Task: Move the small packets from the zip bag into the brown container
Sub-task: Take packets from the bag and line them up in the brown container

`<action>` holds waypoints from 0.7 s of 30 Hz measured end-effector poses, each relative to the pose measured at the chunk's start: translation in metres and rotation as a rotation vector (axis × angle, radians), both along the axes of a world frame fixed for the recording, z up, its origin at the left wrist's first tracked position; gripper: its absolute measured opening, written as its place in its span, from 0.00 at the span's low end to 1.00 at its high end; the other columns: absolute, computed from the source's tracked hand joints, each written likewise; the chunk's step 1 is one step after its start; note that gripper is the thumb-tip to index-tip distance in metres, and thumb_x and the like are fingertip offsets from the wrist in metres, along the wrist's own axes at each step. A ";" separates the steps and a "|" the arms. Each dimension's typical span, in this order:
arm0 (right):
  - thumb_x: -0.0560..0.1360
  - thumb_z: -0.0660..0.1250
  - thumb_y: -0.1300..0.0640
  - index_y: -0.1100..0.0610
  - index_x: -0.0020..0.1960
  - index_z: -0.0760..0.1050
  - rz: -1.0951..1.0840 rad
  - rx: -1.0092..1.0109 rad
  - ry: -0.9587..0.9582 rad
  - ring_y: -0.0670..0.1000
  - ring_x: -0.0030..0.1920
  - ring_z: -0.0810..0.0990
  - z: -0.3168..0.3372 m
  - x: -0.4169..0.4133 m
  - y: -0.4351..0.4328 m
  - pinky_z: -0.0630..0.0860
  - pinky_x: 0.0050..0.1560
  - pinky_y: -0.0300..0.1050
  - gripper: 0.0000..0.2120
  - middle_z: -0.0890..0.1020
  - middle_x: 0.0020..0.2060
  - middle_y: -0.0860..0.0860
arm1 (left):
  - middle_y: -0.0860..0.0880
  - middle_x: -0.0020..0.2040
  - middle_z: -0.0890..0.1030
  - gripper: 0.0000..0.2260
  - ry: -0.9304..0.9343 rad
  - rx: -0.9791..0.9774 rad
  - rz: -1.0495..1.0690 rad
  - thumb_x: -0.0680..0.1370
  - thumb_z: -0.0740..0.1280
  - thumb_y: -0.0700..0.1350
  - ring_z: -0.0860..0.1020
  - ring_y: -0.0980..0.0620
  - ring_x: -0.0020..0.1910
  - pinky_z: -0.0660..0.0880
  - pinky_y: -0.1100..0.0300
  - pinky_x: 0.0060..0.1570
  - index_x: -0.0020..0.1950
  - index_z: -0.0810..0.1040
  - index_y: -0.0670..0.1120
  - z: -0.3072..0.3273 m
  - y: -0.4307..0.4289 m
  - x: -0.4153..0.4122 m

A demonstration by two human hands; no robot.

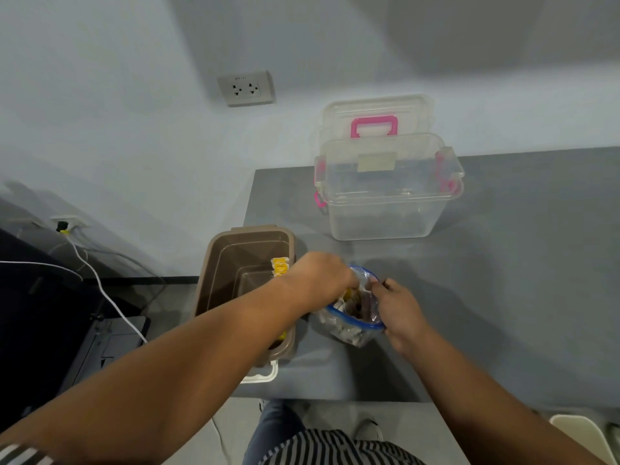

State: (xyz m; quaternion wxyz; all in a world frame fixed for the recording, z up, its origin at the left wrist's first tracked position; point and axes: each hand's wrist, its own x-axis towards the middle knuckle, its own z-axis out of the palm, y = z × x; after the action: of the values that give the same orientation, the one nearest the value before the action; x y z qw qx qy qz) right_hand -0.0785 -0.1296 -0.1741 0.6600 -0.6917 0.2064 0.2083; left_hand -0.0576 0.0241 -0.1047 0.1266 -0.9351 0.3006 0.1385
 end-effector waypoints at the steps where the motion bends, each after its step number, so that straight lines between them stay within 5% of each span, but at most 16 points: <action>1: 0.83 0.63 0.55 0.60 0.44 0.74 0.014 -0.011 -0.004 0.50 0.33 0.74 0.001 0.001 0.000 0.72 0.36 0.46 0.12 0.76 0.33 0.53 | 0.48 0.47 0.81 0.13 -0.001 0.018 0.014 0.78 0.67 0.39 0.81 0.45 0.45 0.81 0.50 0.42 0.61 0.79 0.52 -0.001 0.000 0.001; 7: 0.84 0.62 0.51 0.64 0.50 0.77 0.054 -0.023 -0.013 0.52 0.38 0.75 0.001 0.005 0.000 0.74 0.39 0.47 0.16 0.78 0.38 0.56 | 0.48 0.38 0.76 0.05 -0.001 0.180 0.050 0.74 0.72 0.38 0.77 0.48 0.36 0.81 0.51 0.37 0.43 0.78 0.46 0.003 -0.007 0.006; 11: 0.83 0.63 0.50 0.64 0.51 0.78 0.050 -0.017 -0.020 0.55 0.42 0.81 -0.001 0.008 0.002 0.79 0.47 0.53 0.16 0.83 0.44 0.59 | 0.49 0.37 0.75 0.06 0.005 0.167 0.069 0.75 0.71 0.40 0.77 0.49 0.36 0.80 0.53 0.37 0.41 0.76 0.48 0.003 -0.003 0.009; 16: 0.84 0.61 0.51 0.61 0.50 0.78 0.047 -0.013 0.001 0.57 0.46 0.83 0.000 0.010 0.001 0.81 0.51 0.55 0.14 0.84 0.45 0.58 | 0.52 0.45 0.80 0.06 0.089 -0.089 0.188 0.78 0.67 0.43 0.78 0.51 0.43 0.75 0.57 0.38 0.49 0.80 0.54 -0.001 0.005 0.010; 21: 0.83 0.63 0.52 0.60 0.49 0.79 0.019 0.042 0.025 0.58 0.46 0.85 -0.001 0.012 0.000 0.82 0.51 0.57 0.13 0.85 0.45 0.59 | 0.54 0.48 0.82 0.07 0.148 -0.453 0.340 0.78 0.68 0.44 0.79 0.54 0.48 0.78 0.53 0.51 0.54 0.81 0.52 0.018 0.010 0.004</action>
State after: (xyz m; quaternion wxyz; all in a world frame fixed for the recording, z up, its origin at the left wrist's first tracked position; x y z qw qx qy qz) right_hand -0.0663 -0.1298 -0.1751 0.6696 -0.6771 0.2036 0.2275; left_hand -0.0535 0.0343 -0.0863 -0.1326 -0.9639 0.1712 0.1552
